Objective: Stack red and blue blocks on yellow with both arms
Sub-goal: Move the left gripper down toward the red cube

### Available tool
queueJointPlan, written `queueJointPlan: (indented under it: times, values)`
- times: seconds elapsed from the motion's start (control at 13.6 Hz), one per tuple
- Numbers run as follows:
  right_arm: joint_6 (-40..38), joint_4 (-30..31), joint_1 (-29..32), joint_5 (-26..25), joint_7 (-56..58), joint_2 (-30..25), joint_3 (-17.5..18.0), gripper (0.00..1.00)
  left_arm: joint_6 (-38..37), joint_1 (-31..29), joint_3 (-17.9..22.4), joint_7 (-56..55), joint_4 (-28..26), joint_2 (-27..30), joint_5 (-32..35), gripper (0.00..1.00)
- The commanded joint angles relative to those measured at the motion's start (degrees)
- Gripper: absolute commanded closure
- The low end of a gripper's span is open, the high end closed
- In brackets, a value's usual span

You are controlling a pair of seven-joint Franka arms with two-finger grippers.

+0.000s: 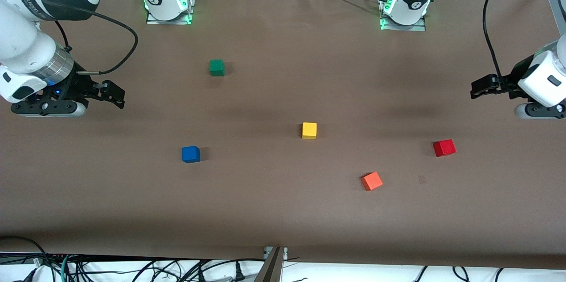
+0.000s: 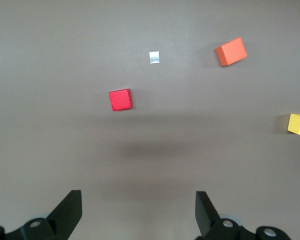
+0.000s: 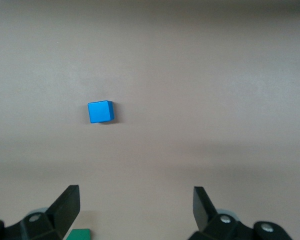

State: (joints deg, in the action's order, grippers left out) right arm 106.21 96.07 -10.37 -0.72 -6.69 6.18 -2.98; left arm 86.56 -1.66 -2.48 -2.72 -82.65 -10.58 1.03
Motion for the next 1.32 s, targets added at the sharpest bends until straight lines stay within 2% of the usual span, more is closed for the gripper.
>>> queueJointPlan:
  times: [0.0,0.29,0.44,0.59,0.88,1.03,1.25]
  values:
    - [0.31,0.70,0.44,-0.34,0.36,-0.73,0.52,0.00,-1.47,-0.53,-0.07,1.93,2.05,-1.11,0.29,0.00]
    - [0.31,0.70,0.44,-0.25,0.36,-0.73,0.52,0.01,-1.39,-2.73,0.02,2.11,2.15,-3.47,0.37,0.00]
    - [0.31,0.70,0.36,-0.25,0.36,-0.73,0.52,0.00,-0.43,-4.04,-0.06,2.02,2.15,-7.59,0.20,0.00]
    - [0.22,0.70,0.44,-0.25,0.36,-0.73,0.52,0.00,7.62,-4.66,-0.07,1.23,0.23,-10.67,0.37,0.00]
    - [0.22,0.70,0.44,-0.25,0.27,-0.64,0.52,0.00,15.29,-5.19,0.02,-1.75,-1.37,-17.35,0.38,0.00]
    - [0.22,0.70,0.44,-0.25,0.27,-0.64,0.52,0.00,22.73,-6.16,0.02,-1.76,-6.26,-18.68,0.38,0.00]
    - [0.22,0.70,0.44,-0.25,0.27,-0.64,0.52,0.00,40.39,-6.25,0.02,-1.76,-17.25,-18.95,0.64,0.00]
